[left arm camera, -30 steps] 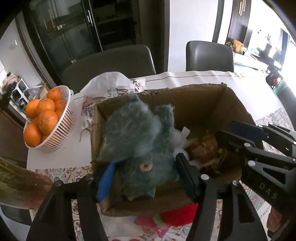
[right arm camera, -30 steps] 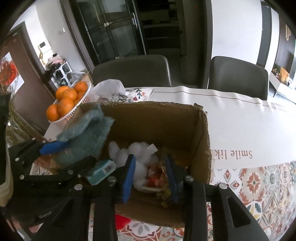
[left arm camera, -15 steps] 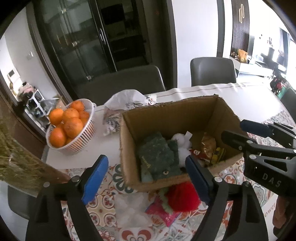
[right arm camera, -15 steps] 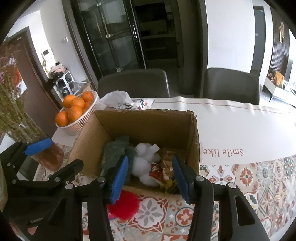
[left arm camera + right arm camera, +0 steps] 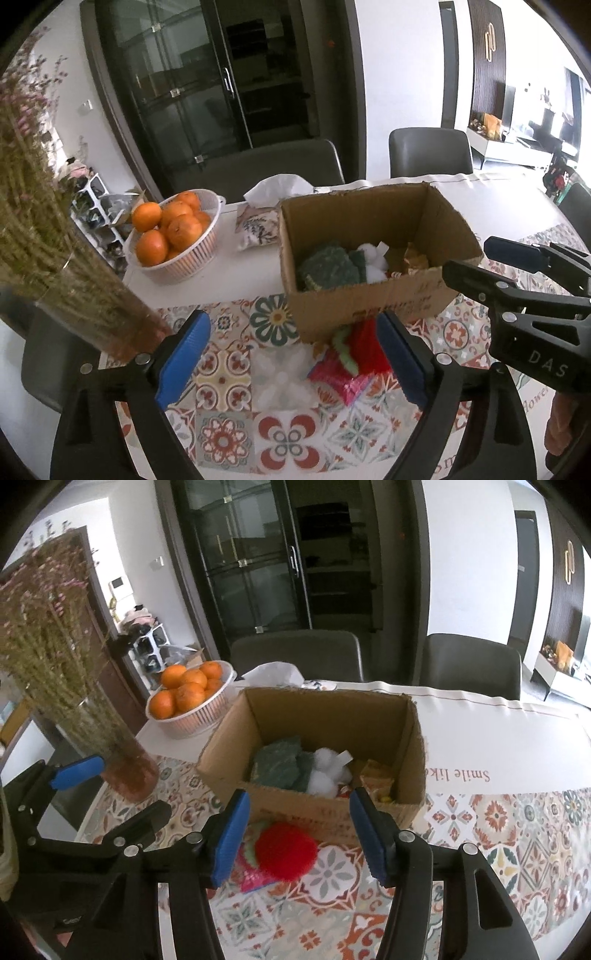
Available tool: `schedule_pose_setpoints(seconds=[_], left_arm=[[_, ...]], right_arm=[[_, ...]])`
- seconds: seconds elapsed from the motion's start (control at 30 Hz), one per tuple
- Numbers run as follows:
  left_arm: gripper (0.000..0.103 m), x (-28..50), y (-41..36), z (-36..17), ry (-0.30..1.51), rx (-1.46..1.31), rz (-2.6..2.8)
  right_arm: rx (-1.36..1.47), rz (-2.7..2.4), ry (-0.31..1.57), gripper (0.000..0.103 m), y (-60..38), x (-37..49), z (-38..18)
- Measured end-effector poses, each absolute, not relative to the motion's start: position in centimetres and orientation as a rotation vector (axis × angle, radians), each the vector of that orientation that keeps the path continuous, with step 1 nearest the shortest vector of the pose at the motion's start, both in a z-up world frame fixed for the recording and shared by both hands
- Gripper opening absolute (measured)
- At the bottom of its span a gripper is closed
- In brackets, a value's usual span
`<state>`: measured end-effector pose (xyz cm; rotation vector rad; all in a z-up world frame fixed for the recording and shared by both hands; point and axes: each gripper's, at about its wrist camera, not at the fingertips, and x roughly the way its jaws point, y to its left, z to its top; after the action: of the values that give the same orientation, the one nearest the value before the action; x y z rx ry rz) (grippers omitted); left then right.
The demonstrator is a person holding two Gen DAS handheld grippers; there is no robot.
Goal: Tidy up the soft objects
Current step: 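Grasp the pink-red packet with the left tool while the right tool grasps the red pompom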
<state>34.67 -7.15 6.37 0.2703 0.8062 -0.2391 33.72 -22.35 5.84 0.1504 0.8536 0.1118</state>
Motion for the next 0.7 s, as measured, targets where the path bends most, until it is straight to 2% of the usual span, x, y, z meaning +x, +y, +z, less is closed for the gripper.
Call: schedule_pose_setpoints(seconds=[0.37,0.7], left_arm=[[0.095,31.2,-4.4,4.1,0.832,0.229,-0.202],[0.095,29.9,-3.8,-0.3,0.878,0.220,-0.218]], right_arm=[[0.153,0.153,0.883,0.065,-20.5,31.4,3.2],[0.139,0.194,0.920,0.065,-19.9,31.0,-0.4]])
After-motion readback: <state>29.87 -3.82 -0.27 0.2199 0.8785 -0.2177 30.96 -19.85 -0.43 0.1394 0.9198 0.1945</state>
